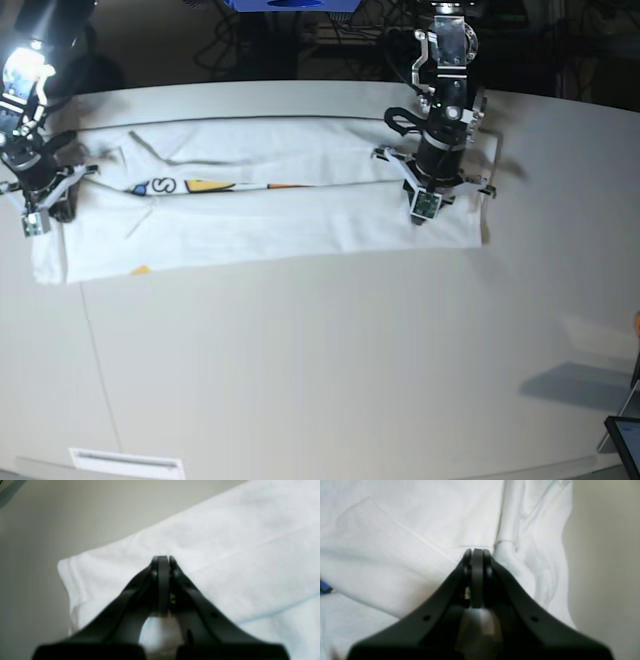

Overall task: Fold the T-shirt properly
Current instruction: 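Open the left gripper and raise it off the strip end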

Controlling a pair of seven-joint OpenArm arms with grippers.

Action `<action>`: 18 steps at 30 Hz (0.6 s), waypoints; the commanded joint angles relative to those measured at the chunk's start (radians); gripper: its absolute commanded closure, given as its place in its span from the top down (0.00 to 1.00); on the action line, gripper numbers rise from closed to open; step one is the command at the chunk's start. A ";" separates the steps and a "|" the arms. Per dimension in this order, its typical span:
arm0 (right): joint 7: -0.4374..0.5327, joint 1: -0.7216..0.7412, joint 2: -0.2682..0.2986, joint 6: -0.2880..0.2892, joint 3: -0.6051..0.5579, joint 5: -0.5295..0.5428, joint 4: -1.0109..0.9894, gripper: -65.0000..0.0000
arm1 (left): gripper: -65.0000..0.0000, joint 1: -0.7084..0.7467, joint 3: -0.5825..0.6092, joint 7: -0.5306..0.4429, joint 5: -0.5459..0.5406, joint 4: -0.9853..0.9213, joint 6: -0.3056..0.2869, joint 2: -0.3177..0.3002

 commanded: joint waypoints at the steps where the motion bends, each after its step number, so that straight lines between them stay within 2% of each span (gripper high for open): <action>1: -0.066 -0.005 0.024 -0.015 0.006 -0.048 -0.017 0.01 | 0.00 -0.008 0.026 0.008 -0.001 0.001 -0.008 0.003; 6: -0.046 0.022 0.064 -0.015 0.008 -0.048 -0.085 0.01 | 0.00 -0.030 0.089 0.008 -0.003 -0.039 0.062 0.026; 10: -0.018 0.050 0.089 -0.018 0.008 -0.048 -0.134 0.01 | 0.00 -0.030 0.088 0.008 -0.001 -0.031 0.064 0.056; 18: -0.021 0.121 0.122 -0.018 0.051 -0.048 -0.204 0.00 | 0.00 -0.028 0.086 0.008 -0.001 -0.017 0.065 0.059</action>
